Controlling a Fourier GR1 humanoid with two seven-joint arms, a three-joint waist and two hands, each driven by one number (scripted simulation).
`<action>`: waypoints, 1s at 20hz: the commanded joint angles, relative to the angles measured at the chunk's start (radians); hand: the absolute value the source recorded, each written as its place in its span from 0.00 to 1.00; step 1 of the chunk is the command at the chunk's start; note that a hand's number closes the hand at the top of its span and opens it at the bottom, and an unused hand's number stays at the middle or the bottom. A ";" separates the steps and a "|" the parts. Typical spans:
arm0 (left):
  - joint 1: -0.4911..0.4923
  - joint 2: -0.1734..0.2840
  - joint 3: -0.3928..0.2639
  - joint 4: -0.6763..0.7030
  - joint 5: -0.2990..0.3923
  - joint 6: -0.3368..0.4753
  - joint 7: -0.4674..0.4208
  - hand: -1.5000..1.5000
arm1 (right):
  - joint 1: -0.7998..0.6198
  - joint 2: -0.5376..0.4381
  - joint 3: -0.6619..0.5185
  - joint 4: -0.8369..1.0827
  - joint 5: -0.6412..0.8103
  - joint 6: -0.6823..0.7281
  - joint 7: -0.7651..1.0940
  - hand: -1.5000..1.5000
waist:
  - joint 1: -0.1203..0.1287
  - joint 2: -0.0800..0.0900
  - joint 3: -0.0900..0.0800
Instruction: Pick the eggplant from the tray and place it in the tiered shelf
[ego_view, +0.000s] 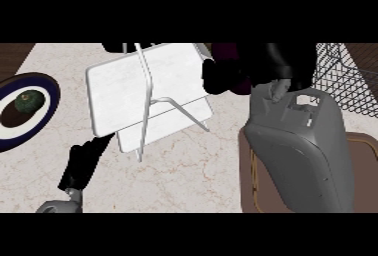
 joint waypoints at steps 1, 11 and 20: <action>0.044 0.003 -0.006 0.020 -0.009 -0.015 -0.066 0.50 | -0.145 -0.030 -0.076 0.222 -0.021 -0.025 -0.087 1.00 | 0.004 0.001 0.000; -0.011 -0.013 -0.016 -0.050 -0.005 -0.015 0.062 0.50 | -0.313 0.002 -0.057 0.759 -0.044 -0.263 -0.231 1.00 | 0.026 0.006 0.000; -0.044 -0.021 -0.026 0.020 -0.020 -0.026 -0.020 0.50 | -0.273 0.002 -0.200 0.868 -0.472 -0.407 -0.296 0.00 | 0.077 0.024 0.002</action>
